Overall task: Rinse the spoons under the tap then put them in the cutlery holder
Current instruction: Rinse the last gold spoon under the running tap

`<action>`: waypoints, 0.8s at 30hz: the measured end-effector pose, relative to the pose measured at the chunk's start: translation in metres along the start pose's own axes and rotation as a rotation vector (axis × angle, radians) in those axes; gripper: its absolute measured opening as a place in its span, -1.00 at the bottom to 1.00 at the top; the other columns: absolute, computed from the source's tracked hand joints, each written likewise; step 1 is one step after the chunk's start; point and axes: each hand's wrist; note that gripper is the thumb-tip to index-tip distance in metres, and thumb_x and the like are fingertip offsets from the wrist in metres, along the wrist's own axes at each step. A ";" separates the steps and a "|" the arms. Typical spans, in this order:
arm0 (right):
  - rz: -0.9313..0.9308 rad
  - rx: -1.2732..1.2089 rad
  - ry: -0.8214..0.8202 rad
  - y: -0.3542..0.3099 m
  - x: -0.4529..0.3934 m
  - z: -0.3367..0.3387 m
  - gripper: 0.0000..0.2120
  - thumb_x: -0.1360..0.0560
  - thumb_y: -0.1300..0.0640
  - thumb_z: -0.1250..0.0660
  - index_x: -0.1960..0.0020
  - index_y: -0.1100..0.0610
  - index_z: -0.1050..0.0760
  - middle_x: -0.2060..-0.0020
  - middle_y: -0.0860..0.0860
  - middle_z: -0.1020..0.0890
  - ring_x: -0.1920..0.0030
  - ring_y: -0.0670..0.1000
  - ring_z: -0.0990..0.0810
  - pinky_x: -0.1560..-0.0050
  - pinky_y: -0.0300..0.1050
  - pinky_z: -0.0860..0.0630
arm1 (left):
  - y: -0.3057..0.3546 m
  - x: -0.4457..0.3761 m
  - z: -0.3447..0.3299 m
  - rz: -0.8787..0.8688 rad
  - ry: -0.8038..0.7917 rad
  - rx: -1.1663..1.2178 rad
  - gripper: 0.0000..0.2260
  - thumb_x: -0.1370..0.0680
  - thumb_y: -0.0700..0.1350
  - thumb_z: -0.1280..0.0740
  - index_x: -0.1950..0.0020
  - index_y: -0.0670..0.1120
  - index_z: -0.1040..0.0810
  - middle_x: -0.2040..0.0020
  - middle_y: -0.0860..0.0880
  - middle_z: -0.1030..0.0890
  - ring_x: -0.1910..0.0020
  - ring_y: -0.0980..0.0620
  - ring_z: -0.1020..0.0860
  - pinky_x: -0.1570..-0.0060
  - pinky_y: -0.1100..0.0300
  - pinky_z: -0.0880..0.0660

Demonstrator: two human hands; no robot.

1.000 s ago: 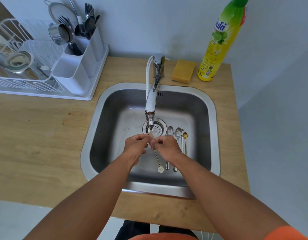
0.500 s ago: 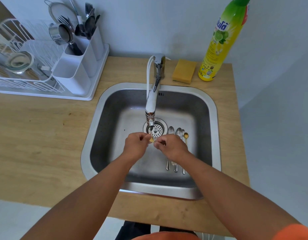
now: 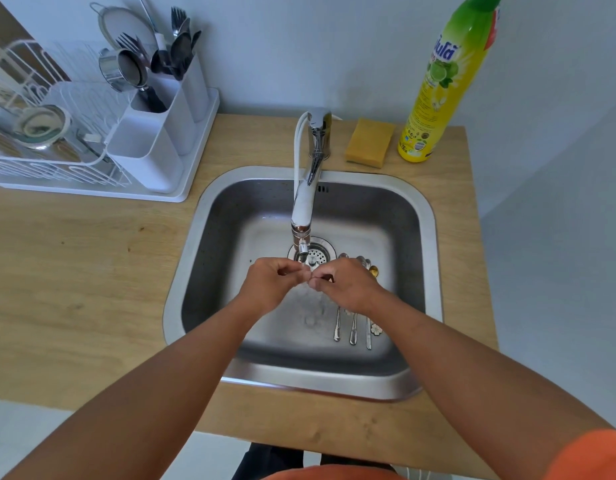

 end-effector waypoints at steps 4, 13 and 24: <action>-0.023 -0.172 -0.014 0.002 0.001 -0.006 -0.91 -0.53 0.05 -0.48 0.13 -0.02 -0.75 0.24 -0.10 -0.75 0.05 -0.11 -0.63 -0.05 -0.13 -0.51 | 0.005 -0.001 0.001 0.039 0.005 -0.065 -0.82 -0.57 0.06 -0.50 0.24 0.14 -0.71 0.42 0.22 -0.66 0.50 0.33 -0.52 0.47 0.52 -0.35; -0.032 -0.448 0.006 0.000 0.004 -0.017 -0.89 -0.55 0.10 -0.51 0.14 0.04 -0.75 0.19 -0.07 -0.76 0.18 -0.18 -0.63 -0.01 -0.14 -0.58 | 0.030 0.000 0.007 0.412 -0.111 0.194 -0.77 -0.60 0.03 -0.37 0.13 0.11 -0.81 0.23 0.10 -0.64 0.29 0.10 -0.49 0.32 0.21 -0.39; -0.059 -0.675 0.035 -0.007 0.018 -0.035 -0.92 -0.58 0.15 -0.47 0.02 0.04 -0.75 0.12 -0.01 -0.79 -0.09 0.06 -0.74 -0.35 0.13 -0.56 | 0.004 0.011 0.022 0.545 -0.341 0.418 -0.68 -0.61 0.22 -0.34 -0.16 0.08 -0.77 -0.03 0.05 -0.58 0.12 0.04 -0.37 0.23 0.19 -0.38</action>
Point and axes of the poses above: each hand's wrist, its own x-axis away from the middle knuckle, its own z-axis out of the back of the hand, y = z × x
